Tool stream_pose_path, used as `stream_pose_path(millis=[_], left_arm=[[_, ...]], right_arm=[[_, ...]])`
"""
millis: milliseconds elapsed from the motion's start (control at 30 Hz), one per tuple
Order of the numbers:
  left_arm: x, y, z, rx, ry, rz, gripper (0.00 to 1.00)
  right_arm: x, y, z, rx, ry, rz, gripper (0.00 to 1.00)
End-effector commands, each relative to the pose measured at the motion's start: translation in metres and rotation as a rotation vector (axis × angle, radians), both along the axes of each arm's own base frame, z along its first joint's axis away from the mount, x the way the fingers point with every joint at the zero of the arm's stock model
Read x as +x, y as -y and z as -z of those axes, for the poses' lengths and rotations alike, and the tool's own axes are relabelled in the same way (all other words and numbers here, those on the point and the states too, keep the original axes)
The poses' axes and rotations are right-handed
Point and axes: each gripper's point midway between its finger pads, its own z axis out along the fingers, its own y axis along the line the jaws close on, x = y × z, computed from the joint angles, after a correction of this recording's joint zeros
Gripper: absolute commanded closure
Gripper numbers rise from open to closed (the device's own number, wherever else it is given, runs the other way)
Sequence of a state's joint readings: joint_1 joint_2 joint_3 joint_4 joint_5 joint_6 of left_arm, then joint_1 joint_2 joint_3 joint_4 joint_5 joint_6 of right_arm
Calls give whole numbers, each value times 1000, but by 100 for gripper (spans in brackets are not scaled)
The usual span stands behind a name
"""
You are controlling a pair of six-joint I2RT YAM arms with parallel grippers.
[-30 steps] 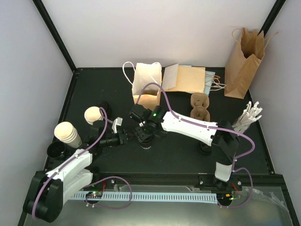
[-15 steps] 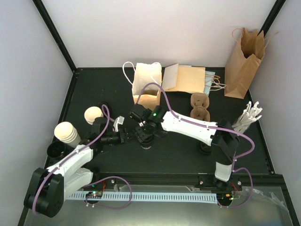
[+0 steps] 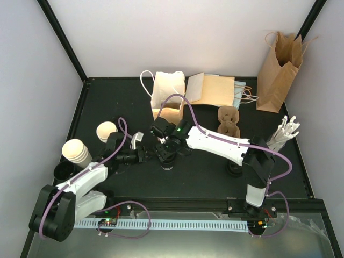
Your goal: Pack the takeout coffee
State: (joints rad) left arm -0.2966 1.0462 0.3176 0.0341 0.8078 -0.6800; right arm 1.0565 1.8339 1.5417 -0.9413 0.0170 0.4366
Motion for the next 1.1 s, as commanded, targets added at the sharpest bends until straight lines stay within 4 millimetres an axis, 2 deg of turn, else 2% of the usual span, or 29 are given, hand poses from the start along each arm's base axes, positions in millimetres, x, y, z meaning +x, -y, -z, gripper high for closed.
stream_pose_path(millis=[0,200,433,633,800,933,1067], left_arm=[[-11,-19,51,138,-124,-73,63],[-15,-20,59,144,-139,-77,64],[-19,-21,72,148,-161,-75,65],[-19,-21,72,152,-160,-74,65],[-15,-20,58,148,-124,-74,65],[-10,-16,36,111,-70,-67,65],[-9,-13,14,77,-19,-61,64]], right_arm=[[-33,32,77,-190,-210,-40,32],[-32,42,88,-250,-212,-40,32],[-26,53,85,-316,-177,-26,34],[-24,57,81,-338,-158,-30,34],[-30,50,82,-280,-187,-57,35],[-37,42,82,-189,-231,-60,35],[-45,44,85,-126,-254,-41,35]])
